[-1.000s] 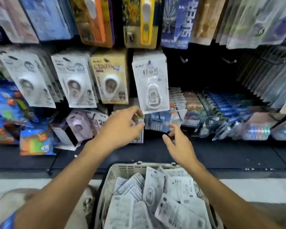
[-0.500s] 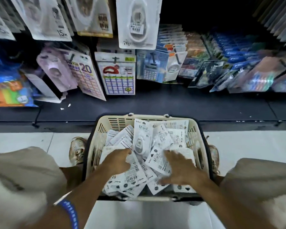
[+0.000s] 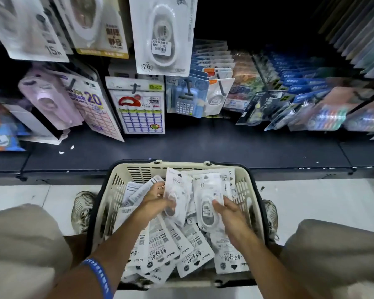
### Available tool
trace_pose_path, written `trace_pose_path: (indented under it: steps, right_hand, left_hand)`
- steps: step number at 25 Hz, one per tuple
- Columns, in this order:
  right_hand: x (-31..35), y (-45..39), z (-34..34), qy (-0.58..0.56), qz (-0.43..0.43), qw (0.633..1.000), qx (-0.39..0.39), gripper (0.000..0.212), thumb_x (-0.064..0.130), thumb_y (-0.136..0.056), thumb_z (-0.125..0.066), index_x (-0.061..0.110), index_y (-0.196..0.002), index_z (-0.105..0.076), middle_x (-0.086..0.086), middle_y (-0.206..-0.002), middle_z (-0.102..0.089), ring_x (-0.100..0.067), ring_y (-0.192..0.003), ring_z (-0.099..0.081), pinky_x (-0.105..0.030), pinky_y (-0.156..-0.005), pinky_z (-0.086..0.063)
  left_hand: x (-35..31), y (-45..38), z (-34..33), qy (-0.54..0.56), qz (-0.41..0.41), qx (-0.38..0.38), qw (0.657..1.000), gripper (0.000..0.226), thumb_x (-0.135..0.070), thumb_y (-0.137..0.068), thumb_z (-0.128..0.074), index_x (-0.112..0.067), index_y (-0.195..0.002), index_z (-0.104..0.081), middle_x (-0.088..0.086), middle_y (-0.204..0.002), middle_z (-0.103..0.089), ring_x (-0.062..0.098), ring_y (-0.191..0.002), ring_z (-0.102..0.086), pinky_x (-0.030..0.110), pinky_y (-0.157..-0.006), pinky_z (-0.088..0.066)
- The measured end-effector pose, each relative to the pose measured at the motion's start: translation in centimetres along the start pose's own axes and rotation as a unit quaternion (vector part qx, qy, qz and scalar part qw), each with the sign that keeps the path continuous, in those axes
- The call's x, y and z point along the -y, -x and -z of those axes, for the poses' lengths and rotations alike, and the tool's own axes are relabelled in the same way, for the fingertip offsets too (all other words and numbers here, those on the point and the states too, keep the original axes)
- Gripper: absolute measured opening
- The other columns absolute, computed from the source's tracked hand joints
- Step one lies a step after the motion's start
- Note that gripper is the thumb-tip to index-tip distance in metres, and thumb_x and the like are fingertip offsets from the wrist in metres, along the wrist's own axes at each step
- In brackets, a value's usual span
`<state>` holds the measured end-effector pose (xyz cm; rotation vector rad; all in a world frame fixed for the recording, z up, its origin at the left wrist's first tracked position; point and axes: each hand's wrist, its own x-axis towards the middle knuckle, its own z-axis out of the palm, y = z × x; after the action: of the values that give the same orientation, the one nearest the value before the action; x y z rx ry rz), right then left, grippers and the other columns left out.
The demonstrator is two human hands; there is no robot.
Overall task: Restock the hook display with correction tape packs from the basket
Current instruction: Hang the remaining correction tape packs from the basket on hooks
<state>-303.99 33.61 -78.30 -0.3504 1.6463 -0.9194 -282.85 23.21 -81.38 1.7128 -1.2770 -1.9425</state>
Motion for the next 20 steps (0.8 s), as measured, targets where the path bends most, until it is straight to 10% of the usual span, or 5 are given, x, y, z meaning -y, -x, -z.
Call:
trace_pose_path:
  steps: [4,8,13,15,20]
  right_hand:
    - [-1.4,-0.9,-2.9,-0.127,-0.003,0.992,0.000,0.026,0.005,-0.098,-0.060,0.023,-0.116,-0.067,0.001,-0.103,-0.079,-0.021,-0.098,-0.074,-0.042,-0.087,-0.058]
    - [-0.6,-1.2,-2.5,-0.194,0.017,0.980,0.034,0.028,0.004,-0.093,-0.065,0.027,-0.110,-0.064,-0.002,-0.106,-0.079,-0.018,-0.090,-0.077,-0.033,-0.063,-0.062]
    - [-0.4,-2.0,-5.0,-0.010,0.063,0.996,0.063,0.026,0.016,-0.099,-0.058,0.029,-0.121,-0.055,0.000,-0.116,-0.075,-0.021,-0.105,-0.072,-0.044,-0.090,-0.058]
    - [-1.4,-1.9,-5.9,0.004,0.038,0.998,0.039,0.026,0.018,-0.103,-0.043,0.022,-0.128,-0.051,-0.006,-0.115,-0.073,-0.019,-0.096,-0.072,-0.035,-0.077,-0.061]
    - [-1.1,-2.2,-5.8,-0.131,-0.038,0.989,0.064,0.044,0.028,-0.104,-0.031,0.015,-0.117,-0.071,-0.018,-0.114,-0.074,-0.029,-0.098,-0.074,-0.035,-0.073,-0.061]
  left_hand:
    - [0.7,-0.6,-1.4,-0.206,-0.039,0.039,0.977,0.082,-0.033,-0.066,-0.091,-0.032,-0.138,-0.049,-0.008,-0.136,-0.046,0.016,-0.127,-0.046,0.042,-0.109,-0.042]
    - [0.8,-1.1,-0.4,-0.112,-0.050,0.091,0.988,0.081,-0.043,-0.050,-0.095,-0.041,-0.117,-0.050,-0.008,-0.125,-0.061,0.018,-0.117,-0.061,0.042,-0.099,-0.053]
    - [1.0,-0.2,-1.1,-0.070,-0.039,0.170,0.982,0.099,-0.032,-0.061,-0.096,-0.053,-0.137,-0.037,-0.009,-0.127,-0.067,0.019,-0.111,-0.069,0.041,-0.092,-0.058]
    - [1.6,0.0,-1.2,0.000,0.007,0.209,0.978,0.097,-0.041,-0.056,-0.097,-0.044,-0.138,-0.044,-0.002,-0.124,-0.073,0.024,-0.111,-0.071,0.044,-0.090,-0.059]
    - [1.5,0.3,-1.3,-0.050,-0.008,0.114,0.992,0.105,-0.070,-0.041,-0.091,-0.028,-0.132,-0.059,-0.003,-0.119,-0.075,0.019,-0.107,-0.072,0.041,-0.095,-0.057]
